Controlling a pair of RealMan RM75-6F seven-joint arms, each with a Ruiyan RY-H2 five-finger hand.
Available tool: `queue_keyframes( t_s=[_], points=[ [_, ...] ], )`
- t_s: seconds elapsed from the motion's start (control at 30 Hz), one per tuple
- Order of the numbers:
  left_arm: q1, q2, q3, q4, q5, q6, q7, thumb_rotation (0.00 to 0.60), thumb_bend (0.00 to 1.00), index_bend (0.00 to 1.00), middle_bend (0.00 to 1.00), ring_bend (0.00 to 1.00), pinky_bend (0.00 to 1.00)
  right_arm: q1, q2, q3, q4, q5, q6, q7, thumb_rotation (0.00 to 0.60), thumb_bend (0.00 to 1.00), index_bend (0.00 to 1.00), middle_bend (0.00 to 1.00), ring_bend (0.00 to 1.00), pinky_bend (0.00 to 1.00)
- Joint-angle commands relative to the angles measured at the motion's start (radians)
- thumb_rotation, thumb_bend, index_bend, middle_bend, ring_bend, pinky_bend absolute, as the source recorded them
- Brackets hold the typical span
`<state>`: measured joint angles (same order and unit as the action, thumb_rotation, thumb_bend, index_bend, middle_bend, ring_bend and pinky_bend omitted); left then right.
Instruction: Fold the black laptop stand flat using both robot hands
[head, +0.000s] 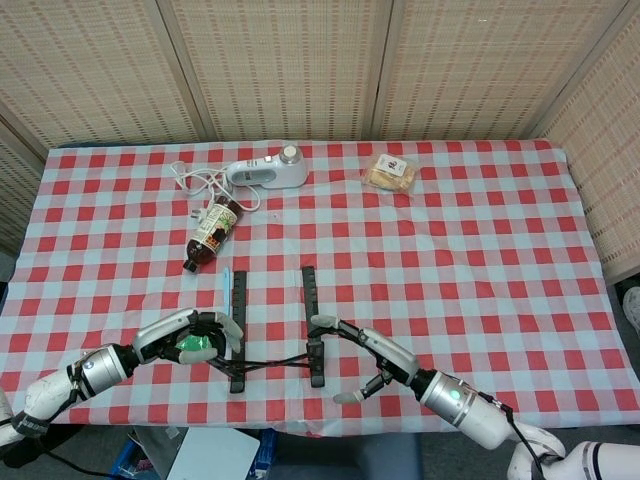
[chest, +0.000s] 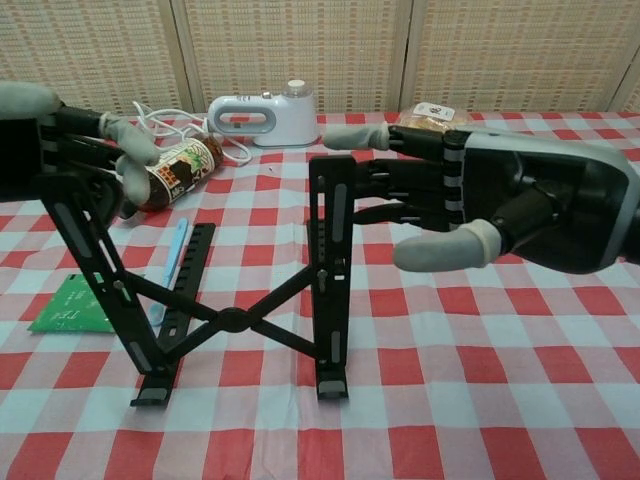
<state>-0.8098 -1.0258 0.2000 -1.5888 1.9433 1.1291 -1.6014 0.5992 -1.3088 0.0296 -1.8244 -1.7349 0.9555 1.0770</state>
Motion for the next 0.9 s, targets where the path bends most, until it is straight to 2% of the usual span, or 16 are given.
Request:
queue_keyframes(
  t_s=[0.03,0.27,0.47,0.9],
  points=[
    [0.002,0.016,0.028,-0.021,0.029,0.022,0.022,0.374,0.22,0.33,0.41,0.46,0.47,0.003,0.011,-0.016,-0.013,-0.004,0.009,-0.032,0.6,0.02,0.09,0.18,0.05,0.06],
    [-0.008,0.011,0.049,-0.033,0.017,0.026,0.06,0.372,0.22,0.33,0.41,0.46,0.47,0.043,-0.028,-0.008,0.013,0.019,-0.003,-0.109,0.6,0.02,0.09,0.18,0.05,0.06],
    [-0.019,0.01,0.063,-0.036,0.009,0.031,0.07,0.372,0.22,0.33,0.41,0.46,0.47,0.079,-0.083,-0.01,0.053,0.048,-0.028,-0.107,0.6,0.02,0.09,0.18,0.05,0.06],
    [-0.03,0.018,0.09,-0.037,-0.015,0.036,0.081,0.375,0.22,0.33,0.41,0.46,0.47,0.086,-0.142,-0.087,0.121,0.056,-0.019,-0.042,0.6,0.02,0.09,0.18,0.05,0.06]
  ],
)
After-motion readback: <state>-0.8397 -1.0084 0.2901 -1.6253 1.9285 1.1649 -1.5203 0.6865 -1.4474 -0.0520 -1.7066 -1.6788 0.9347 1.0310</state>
